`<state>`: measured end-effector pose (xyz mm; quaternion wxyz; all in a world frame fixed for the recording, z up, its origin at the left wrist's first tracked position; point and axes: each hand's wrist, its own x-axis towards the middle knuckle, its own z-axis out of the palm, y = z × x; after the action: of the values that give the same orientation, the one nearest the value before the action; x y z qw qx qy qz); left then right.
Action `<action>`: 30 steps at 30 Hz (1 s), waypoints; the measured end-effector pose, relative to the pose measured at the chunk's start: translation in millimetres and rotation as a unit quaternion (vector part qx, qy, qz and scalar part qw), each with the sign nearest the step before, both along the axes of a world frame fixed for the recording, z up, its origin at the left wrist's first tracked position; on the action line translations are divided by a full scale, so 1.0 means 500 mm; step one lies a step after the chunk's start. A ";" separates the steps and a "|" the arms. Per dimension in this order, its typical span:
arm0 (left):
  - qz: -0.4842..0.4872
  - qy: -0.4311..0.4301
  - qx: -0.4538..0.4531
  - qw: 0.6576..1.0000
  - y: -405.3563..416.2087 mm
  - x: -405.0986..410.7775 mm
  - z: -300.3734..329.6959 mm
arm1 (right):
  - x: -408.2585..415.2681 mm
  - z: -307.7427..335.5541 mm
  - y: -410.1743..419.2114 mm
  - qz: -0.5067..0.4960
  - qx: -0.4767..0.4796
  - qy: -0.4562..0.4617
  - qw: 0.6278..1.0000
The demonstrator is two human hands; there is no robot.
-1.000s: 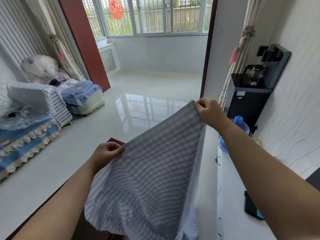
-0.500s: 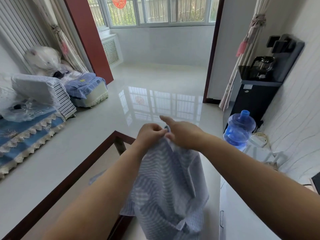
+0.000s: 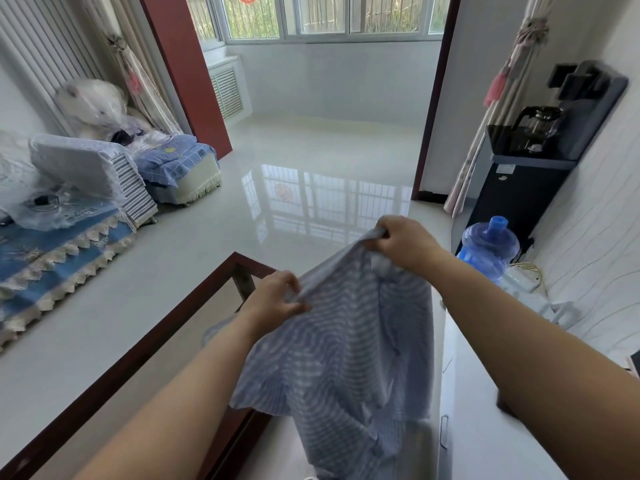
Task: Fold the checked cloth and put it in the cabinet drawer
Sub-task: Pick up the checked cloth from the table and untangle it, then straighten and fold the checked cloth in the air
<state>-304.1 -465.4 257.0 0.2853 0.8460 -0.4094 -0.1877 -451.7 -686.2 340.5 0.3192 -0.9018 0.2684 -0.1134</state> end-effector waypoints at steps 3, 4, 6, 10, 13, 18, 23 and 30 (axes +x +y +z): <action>0.045 -0.010 -0.019 0.999 0.035 0.019 -0.047 | 0.005 0.024 -0.022 -0.049 -0.005 -0.084 0.995; 0.063 -0.011 -0.027 0.998 0.040 0.021 -0.053 | 0.008 0.033 -0.029 -0.054 -0.013 -0.095 0.994; 0.093 -0.013 -0.043 0.995 0.036 0.022 -0.053 | 0.015 0.046 -0.038 -0.060 -0.034 -0.110 0.991; 0.035 -0.025 0.069 0.997 0.014 0.011 -0.038 | 0.026 0.063 -0.061 -0.124 -0.043 -0.156 0.979; -0.008 0.060 0.137 0.989 0.015 0.013 -0.047 | 0.038 0.068 -0.082 -0.179 -0.056 -0.158 0.970; -0.002 0.114 0.159 0.981 0.038 0.056 -0.069 | 0.039 0.061 -0.126 -0.243 -0.002 -0.173 0.955; 0.059 0.124 0.192 0.972 0.085 0.087 -0.095 | 0.003 0.049 -0.160 -0.316 0.023 -0.204 0.926; 0.061 -0.072 -0.094 0.991 0.090 0.091 0.001 | -0.045 0.045 -0.198 -0.437 0.062 -0.187 0.877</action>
<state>-258.7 -420.4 257.6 0.3441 0.8502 -0.3922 -0.0698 -474.2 -785.1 363.1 0.3369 -0.6327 0.5774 -0.3910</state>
